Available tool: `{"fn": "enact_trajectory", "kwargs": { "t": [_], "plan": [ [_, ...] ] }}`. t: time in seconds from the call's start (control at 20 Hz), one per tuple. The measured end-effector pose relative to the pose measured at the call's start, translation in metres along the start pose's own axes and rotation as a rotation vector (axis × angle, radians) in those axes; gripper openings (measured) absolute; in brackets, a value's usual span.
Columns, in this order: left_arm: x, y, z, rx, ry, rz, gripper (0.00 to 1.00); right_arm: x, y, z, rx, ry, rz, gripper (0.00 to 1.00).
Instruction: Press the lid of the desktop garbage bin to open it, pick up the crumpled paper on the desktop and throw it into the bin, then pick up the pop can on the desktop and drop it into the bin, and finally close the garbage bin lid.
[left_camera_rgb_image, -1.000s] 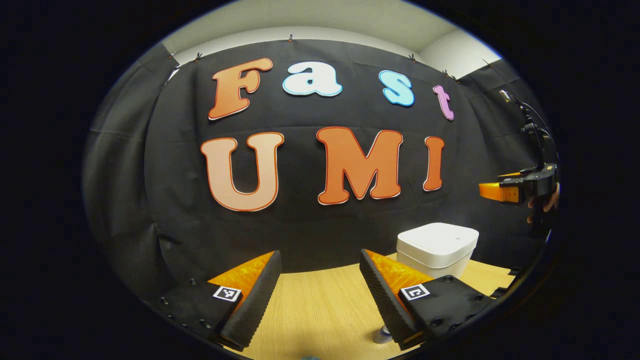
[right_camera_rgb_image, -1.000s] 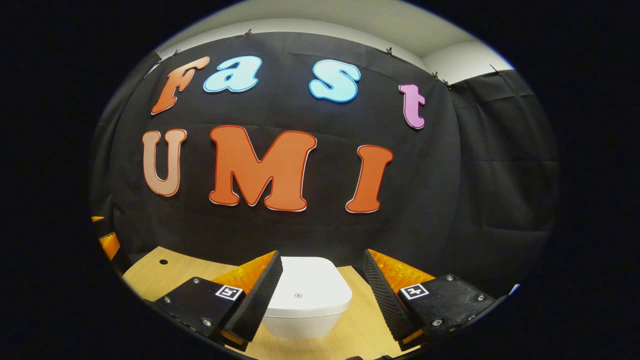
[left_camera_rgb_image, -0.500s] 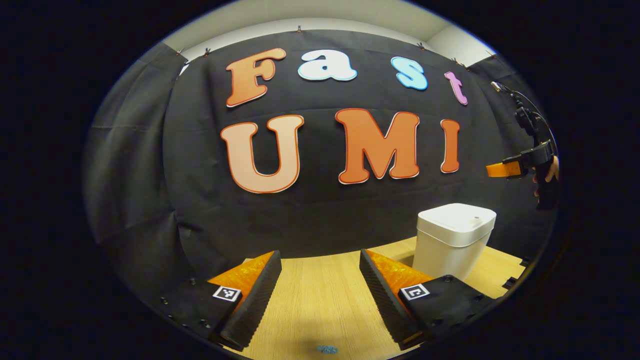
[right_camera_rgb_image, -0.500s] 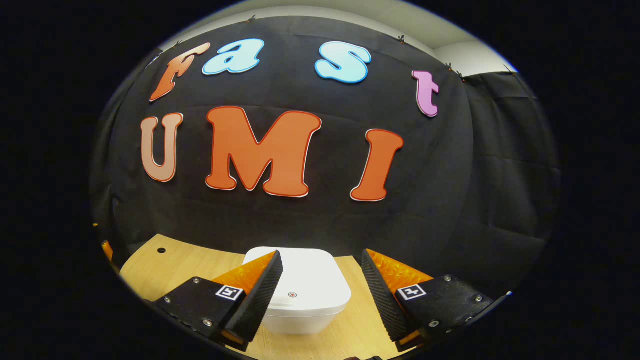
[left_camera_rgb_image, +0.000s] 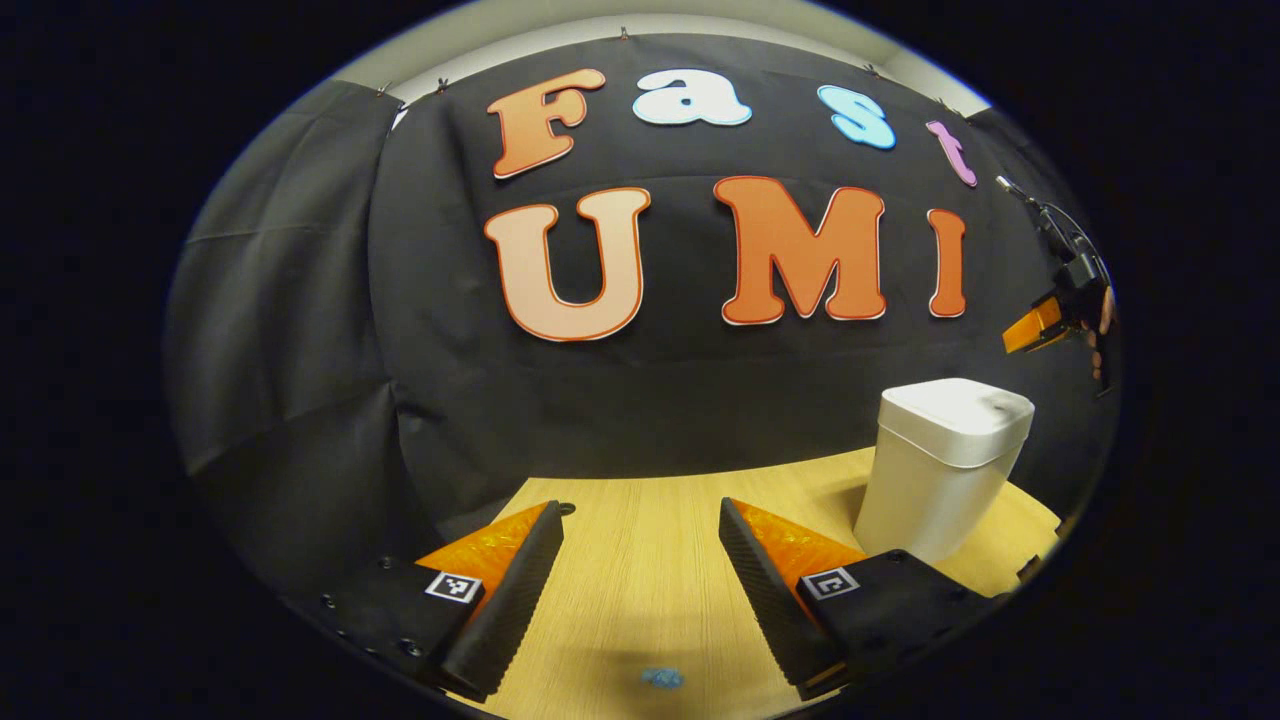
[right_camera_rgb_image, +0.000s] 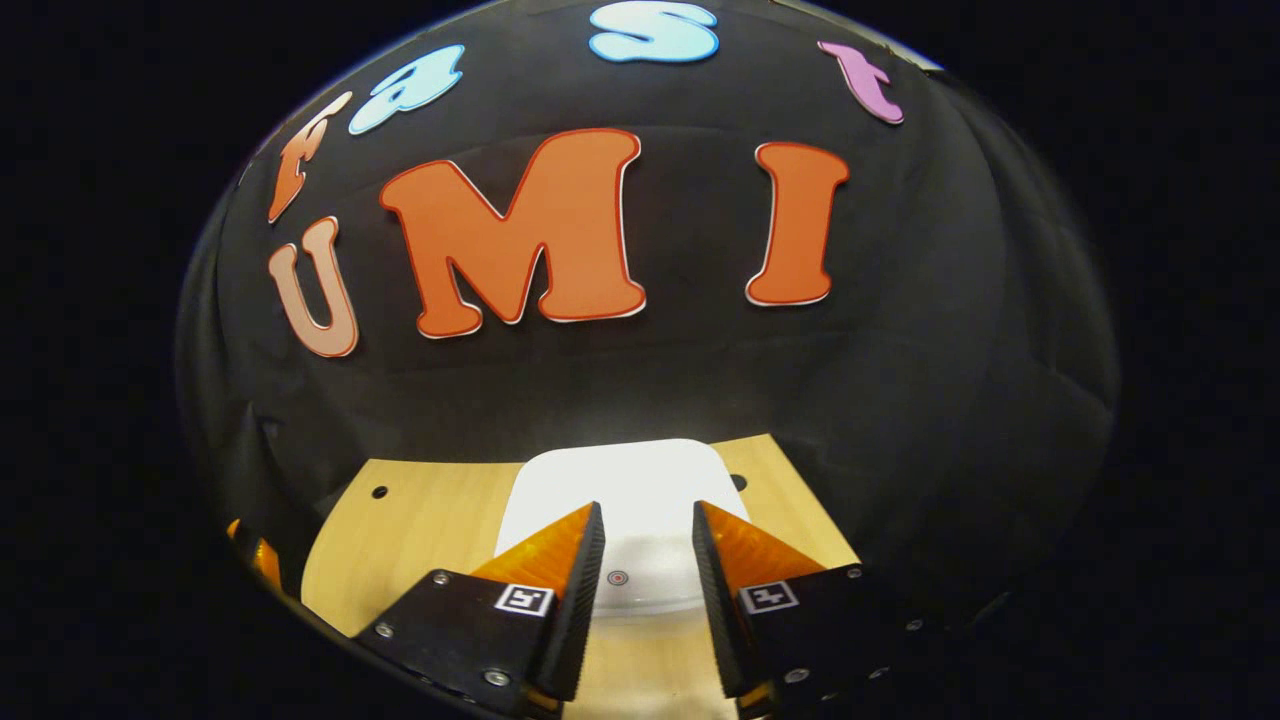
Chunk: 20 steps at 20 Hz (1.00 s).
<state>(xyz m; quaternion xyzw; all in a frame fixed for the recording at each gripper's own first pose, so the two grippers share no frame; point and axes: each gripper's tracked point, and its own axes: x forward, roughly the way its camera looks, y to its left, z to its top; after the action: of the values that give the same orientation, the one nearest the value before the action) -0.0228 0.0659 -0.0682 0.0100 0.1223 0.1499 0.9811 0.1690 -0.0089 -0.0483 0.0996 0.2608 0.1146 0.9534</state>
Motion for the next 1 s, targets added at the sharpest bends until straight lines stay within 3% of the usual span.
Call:
{"fn": "enact_trajectory", "kwargs": {
  "t": [0.15, 0.35, 0.6, 1.0],
  "plan": [
    [-0.001, 0.003, -0.008, -0.012, 0.024, 0.029, 1.00, 0.020, -0.006, -0.005, -0.008, 0.036, -0.007, 0.24],
    [-0.001, 0.007, -0.011, -0.006, 0.036, 0.063, 1.00, 0.032, -0.004, -0.011, -0.028, 0.072, 0.007, 0.02],
    [0.000, 0.013, -0.017, -0.009, 0.058, 0.100, 1.00, 0.045, 0.003, -0.028, -0.086, 0.129, 0.026, 0.01],
    [0.006, 0.011, -0.021, -0.001, 0.082, 0.119, 1.00, 0.054, 0.005, -0.051, -0.080, 0.186, 0.045, 0.01]
  ]
}}
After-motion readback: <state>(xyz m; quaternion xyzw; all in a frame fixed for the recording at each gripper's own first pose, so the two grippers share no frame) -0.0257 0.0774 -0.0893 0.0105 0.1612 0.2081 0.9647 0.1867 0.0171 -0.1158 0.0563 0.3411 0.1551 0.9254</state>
